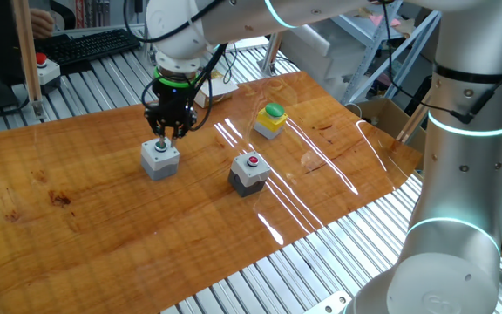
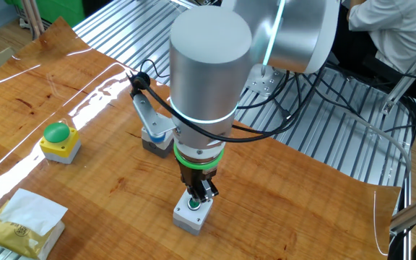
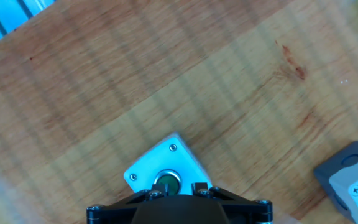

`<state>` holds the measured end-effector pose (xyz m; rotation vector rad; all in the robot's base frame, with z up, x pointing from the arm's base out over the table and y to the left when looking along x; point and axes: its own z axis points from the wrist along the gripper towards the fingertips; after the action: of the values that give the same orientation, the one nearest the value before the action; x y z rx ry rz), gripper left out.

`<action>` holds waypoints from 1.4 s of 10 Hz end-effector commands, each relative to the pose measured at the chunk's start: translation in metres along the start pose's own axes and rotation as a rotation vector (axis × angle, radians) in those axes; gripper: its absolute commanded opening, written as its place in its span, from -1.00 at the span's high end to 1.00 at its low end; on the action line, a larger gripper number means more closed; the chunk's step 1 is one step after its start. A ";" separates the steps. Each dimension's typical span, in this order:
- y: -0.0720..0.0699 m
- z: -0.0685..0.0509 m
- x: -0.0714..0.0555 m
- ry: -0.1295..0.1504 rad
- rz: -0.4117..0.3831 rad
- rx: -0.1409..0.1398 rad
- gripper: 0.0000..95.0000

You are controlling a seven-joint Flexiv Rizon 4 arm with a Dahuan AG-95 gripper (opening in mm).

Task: Press three buttons from left to right in sequence

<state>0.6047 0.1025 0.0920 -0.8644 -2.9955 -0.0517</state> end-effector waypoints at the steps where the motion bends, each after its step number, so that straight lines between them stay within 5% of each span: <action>1: 0.000 -0.001 0.000 0.004 0.001 -0.008 0.60; 2: 0.000 -0.001 -0.001 0.006 0.005 -0.012 0.20; 14: 0.000 0.002 0.001 0.005 0.019 0.002 0.20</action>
<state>0.6035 0.1023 0.0892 -0.8955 -2.9823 -0.0477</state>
